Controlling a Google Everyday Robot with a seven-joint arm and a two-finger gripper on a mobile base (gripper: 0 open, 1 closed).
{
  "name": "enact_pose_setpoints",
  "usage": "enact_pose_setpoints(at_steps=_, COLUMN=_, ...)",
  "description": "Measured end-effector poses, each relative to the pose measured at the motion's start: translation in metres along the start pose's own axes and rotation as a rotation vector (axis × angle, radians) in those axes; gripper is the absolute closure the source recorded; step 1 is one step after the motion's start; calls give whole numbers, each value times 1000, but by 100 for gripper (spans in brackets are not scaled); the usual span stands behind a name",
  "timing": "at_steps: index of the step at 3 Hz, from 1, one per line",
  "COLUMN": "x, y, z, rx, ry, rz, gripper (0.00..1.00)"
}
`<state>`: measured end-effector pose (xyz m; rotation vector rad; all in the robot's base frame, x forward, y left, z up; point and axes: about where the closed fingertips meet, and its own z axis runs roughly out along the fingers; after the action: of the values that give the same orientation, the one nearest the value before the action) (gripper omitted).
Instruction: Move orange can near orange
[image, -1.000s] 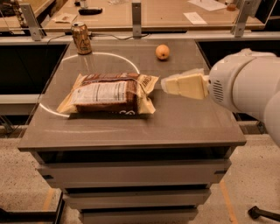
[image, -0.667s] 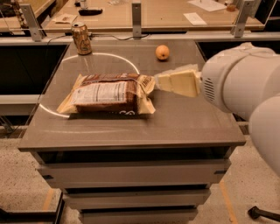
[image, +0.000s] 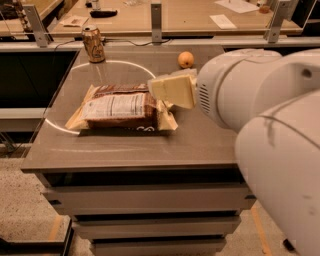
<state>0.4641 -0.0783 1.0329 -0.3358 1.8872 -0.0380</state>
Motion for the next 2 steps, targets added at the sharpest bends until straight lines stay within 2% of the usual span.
enact_pose_setpoints(at_steps=2, x=0, y=0, z=0, rx=0, ry=0, rz=1, gripper=0)
